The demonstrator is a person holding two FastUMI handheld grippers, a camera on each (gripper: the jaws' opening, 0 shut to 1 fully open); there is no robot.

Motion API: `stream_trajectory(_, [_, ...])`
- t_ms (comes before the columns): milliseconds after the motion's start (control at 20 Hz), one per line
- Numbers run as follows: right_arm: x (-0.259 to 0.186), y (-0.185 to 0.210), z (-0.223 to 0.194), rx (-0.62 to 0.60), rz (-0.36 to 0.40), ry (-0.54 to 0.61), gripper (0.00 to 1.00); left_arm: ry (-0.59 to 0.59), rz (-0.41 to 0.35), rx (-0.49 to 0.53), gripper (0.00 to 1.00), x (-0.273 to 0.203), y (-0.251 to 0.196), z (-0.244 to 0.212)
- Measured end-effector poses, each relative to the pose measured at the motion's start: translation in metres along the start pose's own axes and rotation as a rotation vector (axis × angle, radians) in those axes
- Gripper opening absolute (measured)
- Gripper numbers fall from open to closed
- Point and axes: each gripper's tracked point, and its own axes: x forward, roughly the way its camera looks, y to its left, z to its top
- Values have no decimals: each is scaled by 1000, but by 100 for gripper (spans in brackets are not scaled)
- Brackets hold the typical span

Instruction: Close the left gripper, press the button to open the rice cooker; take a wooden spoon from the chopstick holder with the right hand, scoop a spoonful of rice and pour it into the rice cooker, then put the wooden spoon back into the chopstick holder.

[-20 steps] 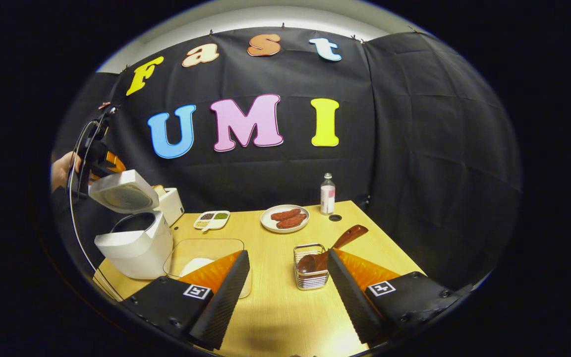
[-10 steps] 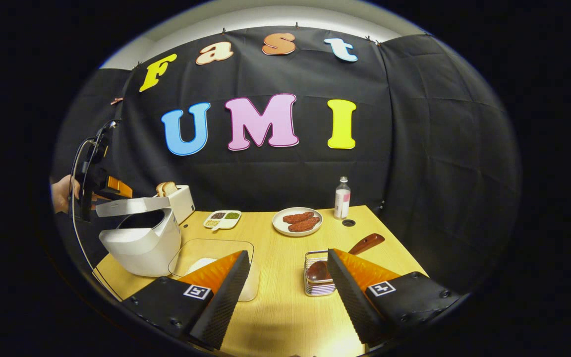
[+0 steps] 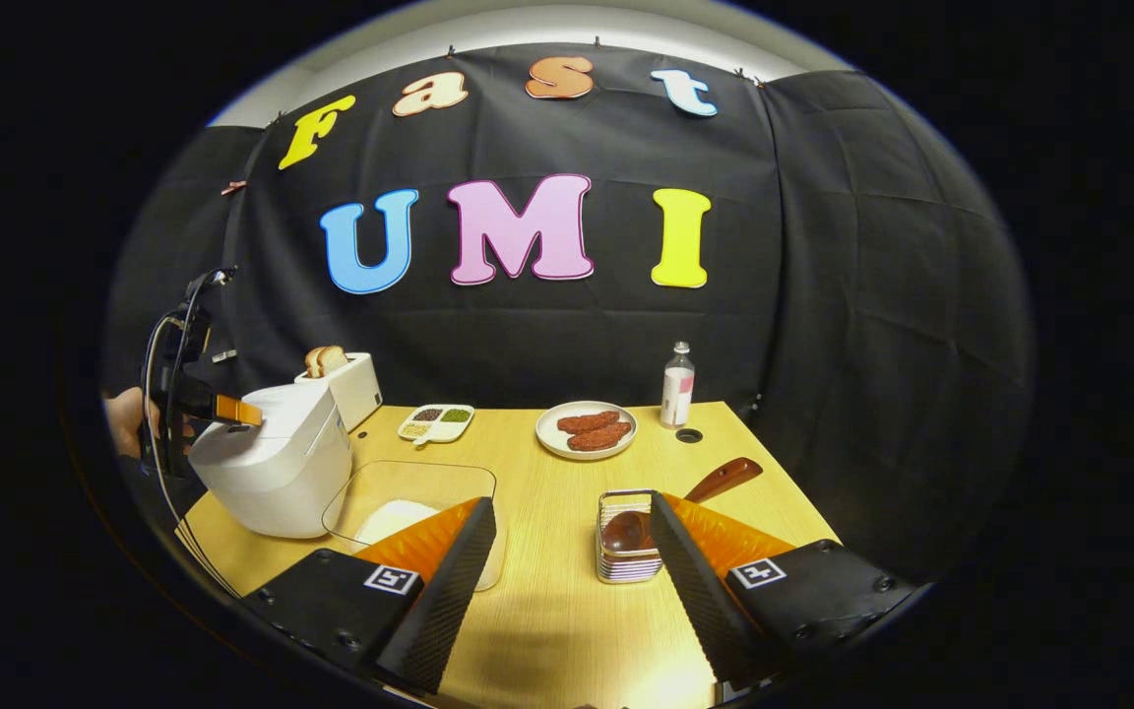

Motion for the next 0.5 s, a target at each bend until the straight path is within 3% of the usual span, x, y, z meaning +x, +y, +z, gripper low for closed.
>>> stream_trajectory(500, [0,15,-3,4,34,17,98,-87,5,18,100,-12,-9,1])
